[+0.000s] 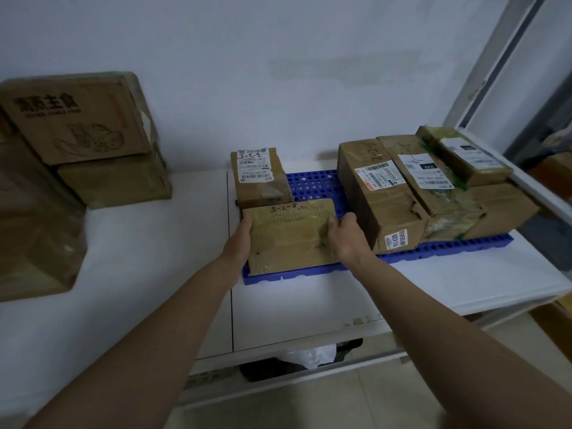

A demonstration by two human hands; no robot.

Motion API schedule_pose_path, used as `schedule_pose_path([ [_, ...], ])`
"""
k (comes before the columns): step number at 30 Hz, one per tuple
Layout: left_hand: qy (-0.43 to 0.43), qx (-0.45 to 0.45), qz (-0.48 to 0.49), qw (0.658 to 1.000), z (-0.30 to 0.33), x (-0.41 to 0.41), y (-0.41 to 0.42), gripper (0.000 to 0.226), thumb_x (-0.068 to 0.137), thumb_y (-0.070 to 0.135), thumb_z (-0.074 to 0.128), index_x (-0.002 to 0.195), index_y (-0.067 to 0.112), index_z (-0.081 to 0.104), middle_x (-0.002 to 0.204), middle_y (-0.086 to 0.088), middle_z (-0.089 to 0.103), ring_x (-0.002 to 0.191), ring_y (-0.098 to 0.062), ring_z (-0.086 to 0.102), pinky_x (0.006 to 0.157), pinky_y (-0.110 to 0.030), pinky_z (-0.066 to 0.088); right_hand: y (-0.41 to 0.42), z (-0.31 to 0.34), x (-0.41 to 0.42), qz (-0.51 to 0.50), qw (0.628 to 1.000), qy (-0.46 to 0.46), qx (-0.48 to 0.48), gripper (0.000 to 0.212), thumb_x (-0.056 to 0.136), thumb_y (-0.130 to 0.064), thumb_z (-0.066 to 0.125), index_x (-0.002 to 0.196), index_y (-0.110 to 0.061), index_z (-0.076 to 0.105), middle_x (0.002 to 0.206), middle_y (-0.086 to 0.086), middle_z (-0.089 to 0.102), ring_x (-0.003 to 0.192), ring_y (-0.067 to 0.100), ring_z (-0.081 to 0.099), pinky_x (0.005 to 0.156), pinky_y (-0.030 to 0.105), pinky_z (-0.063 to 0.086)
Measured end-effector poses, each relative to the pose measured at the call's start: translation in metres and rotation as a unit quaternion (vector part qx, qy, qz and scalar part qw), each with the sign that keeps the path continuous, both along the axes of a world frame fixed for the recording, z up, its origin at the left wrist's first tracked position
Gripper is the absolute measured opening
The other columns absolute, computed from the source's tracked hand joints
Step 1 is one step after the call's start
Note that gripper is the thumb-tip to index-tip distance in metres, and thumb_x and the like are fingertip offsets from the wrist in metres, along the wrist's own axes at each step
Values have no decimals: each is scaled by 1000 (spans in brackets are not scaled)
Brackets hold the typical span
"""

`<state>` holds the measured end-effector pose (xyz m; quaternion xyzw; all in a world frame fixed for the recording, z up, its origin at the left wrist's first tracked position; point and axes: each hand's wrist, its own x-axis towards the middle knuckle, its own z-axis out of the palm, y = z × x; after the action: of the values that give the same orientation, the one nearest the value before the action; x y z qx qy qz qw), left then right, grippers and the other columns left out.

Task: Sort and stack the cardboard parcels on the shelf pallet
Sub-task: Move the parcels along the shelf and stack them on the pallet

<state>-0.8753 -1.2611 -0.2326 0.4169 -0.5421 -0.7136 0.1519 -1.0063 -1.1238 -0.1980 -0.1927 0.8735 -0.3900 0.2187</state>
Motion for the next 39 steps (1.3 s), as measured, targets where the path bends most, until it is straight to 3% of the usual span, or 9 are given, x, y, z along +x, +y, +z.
schedule_pose_path([
  [5, 11, -35, -3, 999, 5, -1, -2, 55, 99, 53, 32, 145, 24, 34, 136, -7, 52, 114, -23, 54, 90, -35, 45, 0, 3, 1, -6, 1000, 5, 17, 27, 102, -31, 33, 111, -6, 38, 84, 1, 46, 77, 18, 49, 72, 36, 40],
  [8, -17, -65, -16, 998, 11, 2, -1, 62, 97, 57, 31, 148, 22, 29, 140, -6, 48, 112, -18, 50, 90, -31, 41, 1, 14, 3, 0, 1000, 5, 24, 29, 101, -28, 40, 119, -5, 38, 105, 10, 54, 91, 24, 52, 81, 41, 45],
  [13, -94, -205, -29, 974, 36, 20, -10, 60, 100, 53, 24, 147, 16, 32, 149, -7, 38, 122, -13, 40, 95, -27, 28, -12, 42, 19, 109, 966, 225, 69, 46, 94, -21, 52, 135, -7, 35, 140, 14, 38, 129, 33, 34, 105, 44, 34],
  [18, -213, -386, -38, 896, 68, 76, -34, 59, 99, 47, 39, 147, 13, 33, 155, -6, 30, 141, -21, 29, 112, -31, 23, -66, 65, 68, 248, 900, 350, 81, 50, 93, -30, 53, 138, -14, 39, 148, 12, 30, 138, 32, 21, 111, 44, 23],
  [24, -380, -523, -18, 762, 94, 168, -54, 57, 96, 52, 40, 142, 19, 44, 158, -1, 22, 144, -20, 18, 115, -34, 17, -119, 71, 152, 394, 855, 333, 45, 62, 93, -38, 53, 146, -15, 28, 157, 12, 12, 145, 34, 6, 116, 49, 16],
  [27, -407, -504, -12, 762, 100, 210, -60, 55, 95, 53, 41, 139, 20, 47, 158, 2, 21, 145, -19, 13, 117, -35, 18, -130, 74, 191, 427, 839, 337, 28, 62, 91, -39, 55, 143, -15, 29, 155, 11, 17, 143, 34, 9, 113, 48, 21],
  [32, -399, -495, -33, 771, 116, 272, -58, 41, 97, 36, 47, 130, 14, 55, 143, -4, 44, 139, -23, 29, 115, -33, 21, -144, 83, 251, 461, 818, 343, 8, 62, 91, -38, 57, 143, -19, 30, 153, 7, 21, 142, 33, 12, 114, 49, 23],
  [36, -392, -514, -7, 763, 125, 325, -47, 32, 93, 40, 51, 117, 23, 66, 136, 3, 49, 130, -18, 38, 105, -28, 28, -156, 89, 310, 482, 814, 325, 7, 64, 89, -38, 58, 144, -18, 30, 152, 8, 22, 141, 32, 14, 113, 47, 22],
  [39, -400, -522, 0, 754, 125, 364, -46, 33, 96, 38, 49, 123, 26, 62, 142, 5, 46, 130, -17, 39, 106, -29, 28, -167, 90, 354, 504, 801, 322, 13, 64, 89, -40, 58, 143, -23, 29, 153, 8, 21, 142, 33, 12, 113, 50, 23],
])
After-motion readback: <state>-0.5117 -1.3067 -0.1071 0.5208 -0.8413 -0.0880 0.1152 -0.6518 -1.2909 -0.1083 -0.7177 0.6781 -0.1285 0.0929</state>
